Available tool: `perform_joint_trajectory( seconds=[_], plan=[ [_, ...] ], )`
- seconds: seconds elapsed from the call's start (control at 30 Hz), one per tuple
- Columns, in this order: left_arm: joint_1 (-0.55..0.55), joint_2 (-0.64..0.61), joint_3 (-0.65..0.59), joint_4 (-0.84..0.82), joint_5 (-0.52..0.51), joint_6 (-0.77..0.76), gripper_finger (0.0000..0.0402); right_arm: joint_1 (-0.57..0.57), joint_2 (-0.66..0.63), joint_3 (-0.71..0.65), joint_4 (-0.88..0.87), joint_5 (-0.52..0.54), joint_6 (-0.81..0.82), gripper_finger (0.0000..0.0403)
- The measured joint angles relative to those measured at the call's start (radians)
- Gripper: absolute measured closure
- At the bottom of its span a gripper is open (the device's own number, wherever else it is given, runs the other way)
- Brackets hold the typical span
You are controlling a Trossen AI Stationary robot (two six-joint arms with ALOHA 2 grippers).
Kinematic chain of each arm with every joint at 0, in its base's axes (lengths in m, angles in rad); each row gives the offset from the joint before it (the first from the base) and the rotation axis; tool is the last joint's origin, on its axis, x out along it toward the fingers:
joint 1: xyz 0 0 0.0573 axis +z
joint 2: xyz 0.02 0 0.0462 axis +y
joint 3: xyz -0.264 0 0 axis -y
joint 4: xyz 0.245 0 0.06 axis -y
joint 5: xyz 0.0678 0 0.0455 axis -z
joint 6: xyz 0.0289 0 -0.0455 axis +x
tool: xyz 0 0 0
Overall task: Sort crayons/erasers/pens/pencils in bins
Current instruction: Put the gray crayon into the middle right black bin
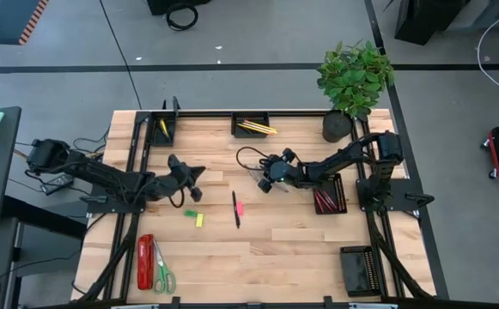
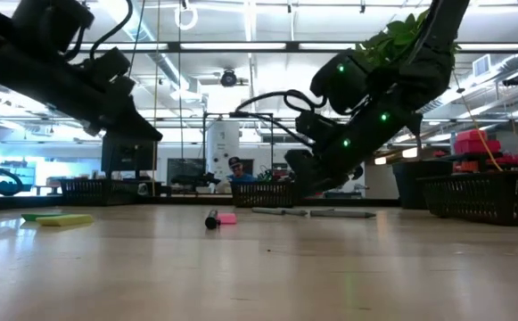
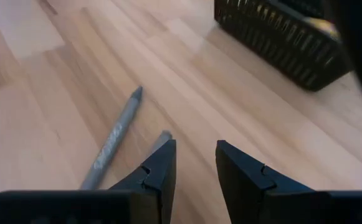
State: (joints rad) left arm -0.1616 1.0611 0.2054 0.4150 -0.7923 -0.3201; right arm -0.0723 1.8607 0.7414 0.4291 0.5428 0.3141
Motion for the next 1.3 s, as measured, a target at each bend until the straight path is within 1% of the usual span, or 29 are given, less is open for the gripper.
perform_joint_trajectory(
  seconds=[0.17, 0.27, 0.37, 0.47, 0.53, 0.63, 0.77, 0.97, 1.17, 1.23, 1.3],
  plan=[
    [0.044, 0.0, 0.0, 0.004, 0.032, -0.009, 0.0384, 0.004, 0.065, 0.0, 0.02, 0.006, 0.022, 0.0283],
    [0.045, 0.0, 0.0, 0.004, 0.051, -0.01, 0.0387, 0.007, 0.108, 0.004, 0.075, 0.02, 0.057, 0.0283],
    [0.036, 0.0, 0.0, 0.0, 0.057, -0.01, 0.0385, 0.023, 0.114, 0.004, 0.092, 0.042, 0.057, 0.0283],
    [0.028, 0.0, 0.0, -0.002, 0.057, -0.01, 0.038, 0.038, 0.086, -0.001, 0.062, 0.071, 0.011, 0.0283],
    [0.028, 0.0, 0.0, -0.001, 0.057, -0.01, 0.0378, 0.039, 0.06, -0.002, 0.055, 0.071, -0.02, 0.0283],
    [0.028, 0.0, 0.0, 0.008, 0.057, -0.013, 0.0378, 0.035, 0.018, 0.0, 0.051, 0.074, -0.027, 0.0283],
    [0.025, 0.0, 0.0, 0.053, 0.06, -0.017, 0.0385, 0.036, -0.017, -0.001, -0.003, 0.078, -0.028, 0.0283],
    [-0.005, 0.0, 0.0, 0.066, 0.083, -0.038, 0.0383, 0.044, -0.053, -0.001, -0.103, 0.086, 0.08, 0.0283],
    [-0.039, 0.0, 0.0, 0.069, 0.083, -0.047, 0.0378, 0.108, -0.092, 0.0, -0.12, 0.088, 0.095, 0.0283],
    [-0.051, 0.0, 0.0, 0.07, 0.083, -0.058, 0.0381, 0.133, -0.095, 0.0, -0.106, 0.118, 0.122, 0.0283],
    [-0.061, 0.0, 0.0, 0.075, 0.083, -0.062, 0.0385, 0.153, -0.092, 0.0, -0.104, 0.171, 0.178, 0.0283]
  ],
)
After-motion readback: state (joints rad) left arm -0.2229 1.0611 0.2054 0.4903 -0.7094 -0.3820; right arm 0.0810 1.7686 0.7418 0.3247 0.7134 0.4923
